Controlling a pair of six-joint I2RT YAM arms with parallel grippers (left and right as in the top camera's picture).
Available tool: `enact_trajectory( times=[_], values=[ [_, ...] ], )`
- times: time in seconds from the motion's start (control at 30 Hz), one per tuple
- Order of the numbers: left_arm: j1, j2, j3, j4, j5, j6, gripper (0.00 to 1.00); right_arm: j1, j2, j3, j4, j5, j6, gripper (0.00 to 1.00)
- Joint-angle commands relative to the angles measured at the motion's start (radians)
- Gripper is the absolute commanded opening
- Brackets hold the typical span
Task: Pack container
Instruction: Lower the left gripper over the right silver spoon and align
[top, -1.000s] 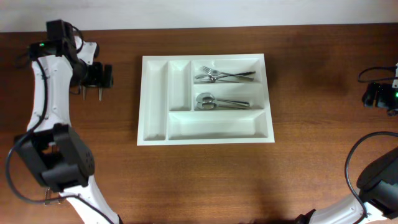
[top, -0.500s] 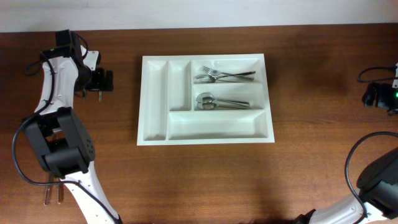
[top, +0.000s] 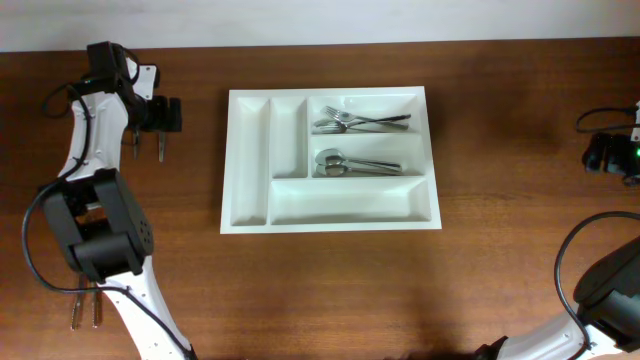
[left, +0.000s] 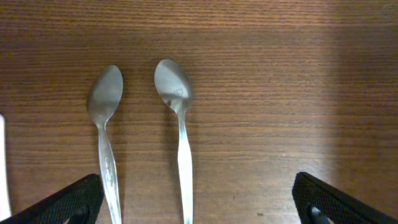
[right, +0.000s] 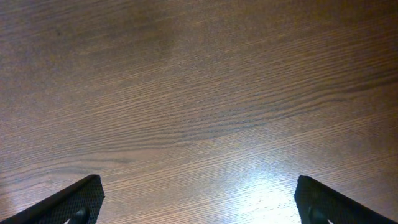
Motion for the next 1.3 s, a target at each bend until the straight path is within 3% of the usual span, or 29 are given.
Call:
enact_trajectory(
  times=[0.0,0.37,0.57,1.27],
  values=[
    [0.0,0.056,0.018,0.005,0.016,-0.009,0.99,-0.002,0.009,-0.005,0.0,-0.013,0.0,0.99],
    [0.0,0.084,0.018,0.02,0.012,-0.082,0.99,-0.002,0.009,-0.005,0.001,-0.013,0.0,0.99],
    [0.0,0.089,0.018,-0.001,-0.039,-0.186,0.99,-0.002,0.009,-0.005,0.0,-0.013,0.0,0.99],
    [-0.002,0.089,0.24,-0.166,-0.037,-0.17,0.99,-0.002,0.009,-0.005,0.001,-0.013,0.0,0.99]
  ],
)
